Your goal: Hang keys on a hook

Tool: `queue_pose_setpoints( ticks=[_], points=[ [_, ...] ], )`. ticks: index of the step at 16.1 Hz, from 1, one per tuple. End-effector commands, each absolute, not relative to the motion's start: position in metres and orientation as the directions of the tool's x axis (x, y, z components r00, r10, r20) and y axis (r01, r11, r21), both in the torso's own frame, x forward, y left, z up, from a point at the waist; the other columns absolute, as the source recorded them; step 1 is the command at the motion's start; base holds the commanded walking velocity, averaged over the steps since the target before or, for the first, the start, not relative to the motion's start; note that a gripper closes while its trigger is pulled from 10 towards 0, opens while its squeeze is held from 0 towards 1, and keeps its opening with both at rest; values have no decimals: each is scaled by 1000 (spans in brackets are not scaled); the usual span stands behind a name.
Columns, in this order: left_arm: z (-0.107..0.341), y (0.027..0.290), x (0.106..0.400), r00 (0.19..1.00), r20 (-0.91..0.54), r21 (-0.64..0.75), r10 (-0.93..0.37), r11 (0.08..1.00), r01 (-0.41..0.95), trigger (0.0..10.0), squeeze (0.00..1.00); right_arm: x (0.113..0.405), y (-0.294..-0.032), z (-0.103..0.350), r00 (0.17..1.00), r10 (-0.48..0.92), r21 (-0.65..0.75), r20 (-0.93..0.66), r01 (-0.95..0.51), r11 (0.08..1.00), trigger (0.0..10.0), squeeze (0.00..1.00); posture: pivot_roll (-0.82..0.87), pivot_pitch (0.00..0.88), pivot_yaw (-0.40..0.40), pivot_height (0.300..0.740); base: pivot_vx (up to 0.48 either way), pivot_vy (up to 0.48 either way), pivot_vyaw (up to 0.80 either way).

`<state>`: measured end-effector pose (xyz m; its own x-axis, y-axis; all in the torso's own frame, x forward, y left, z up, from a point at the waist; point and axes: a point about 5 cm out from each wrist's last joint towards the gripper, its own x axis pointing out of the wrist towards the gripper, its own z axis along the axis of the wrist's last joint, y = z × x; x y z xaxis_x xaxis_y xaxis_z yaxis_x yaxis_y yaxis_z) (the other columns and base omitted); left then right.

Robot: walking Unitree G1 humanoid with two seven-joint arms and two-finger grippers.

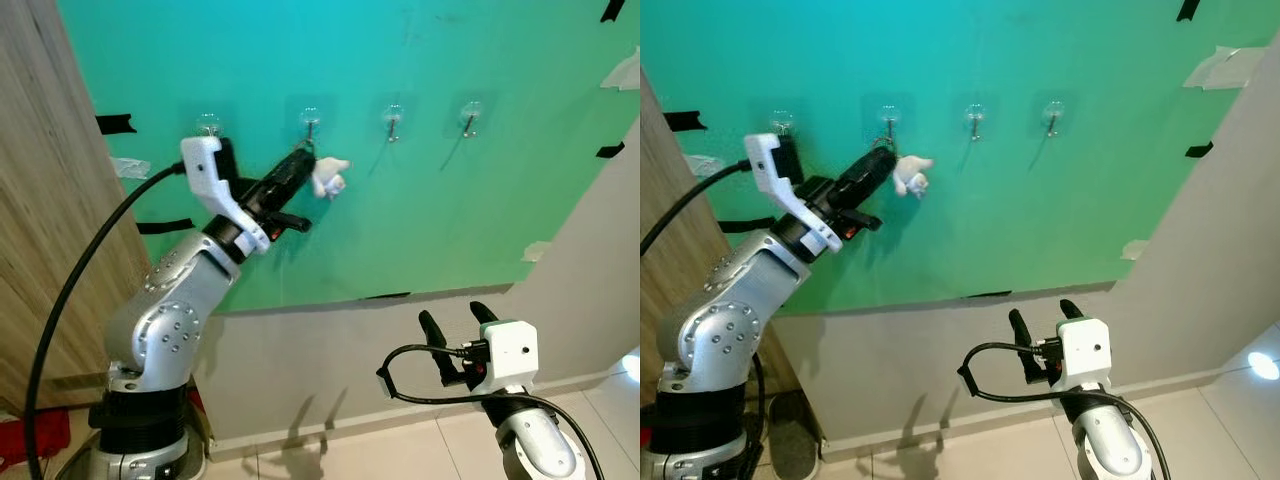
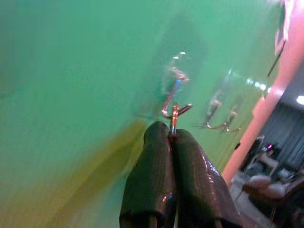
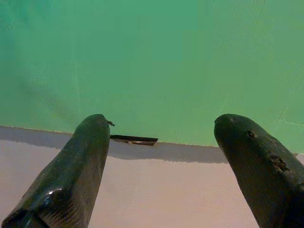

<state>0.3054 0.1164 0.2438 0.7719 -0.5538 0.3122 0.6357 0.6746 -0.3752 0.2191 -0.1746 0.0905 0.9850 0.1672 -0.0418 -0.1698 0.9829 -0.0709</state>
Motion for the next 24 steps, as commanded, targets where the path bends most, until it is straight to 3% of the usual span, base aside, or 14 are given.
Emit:
queue_pose_setpoints(
  ticks=[1,8,9,10,11,15,21,24],
  points=[
    [239,119,308,793,292,-436,-535,664,608,10000,0,220,-178,91,985,170,-86,-42,-173,981,10000,0,-42,0,-59,740,0,0,0],
    [231,117,309,791,244,-421,-561,673,608,10000,0,222,-178,90,984,171,-92,-40,-174,980,10000,0,-47,0,-57,740,0,0,0],
    [224,118,311,816,195,-335,-545,745,577,10000,0,222,-178,90,984,171,-92,-40,-174,980,10000,0,-46,0,-56,740,0,0,0],
    [218,120,313,842,152,-226,-518,811,540,10000,212,222,-178,89,984,172,-92,-39,-175,980,10000,0,-45,0,-56,740,0,0,0],
    [216,123,314,854,134,-134,-503,844,519,10000,1000,222,-178,89,984,173,-92,-39,-176,980,10000,0,-45,0,-56,740,0,0,0],
    [227,124,310,840,137,101,-524,851,515,10000,1000,220,-179,87,983,177,-96,-44,-180,979,10000,0,-39,0,-59,740,0,0,0],
    [220,140,299,861,104,202,-498,858,472,10000,1000,222,-179,87,982,181,-97,-47,-185,978,10000,0,-28,0,-56,740,0,0,0],
    [201,155,271,916,181,174,-359,928,329,10000,1000,223,-179,87,983,180,-97,-46,-183,978,10000,0,-9,0,-60,740,0,0,0]
  ],
)
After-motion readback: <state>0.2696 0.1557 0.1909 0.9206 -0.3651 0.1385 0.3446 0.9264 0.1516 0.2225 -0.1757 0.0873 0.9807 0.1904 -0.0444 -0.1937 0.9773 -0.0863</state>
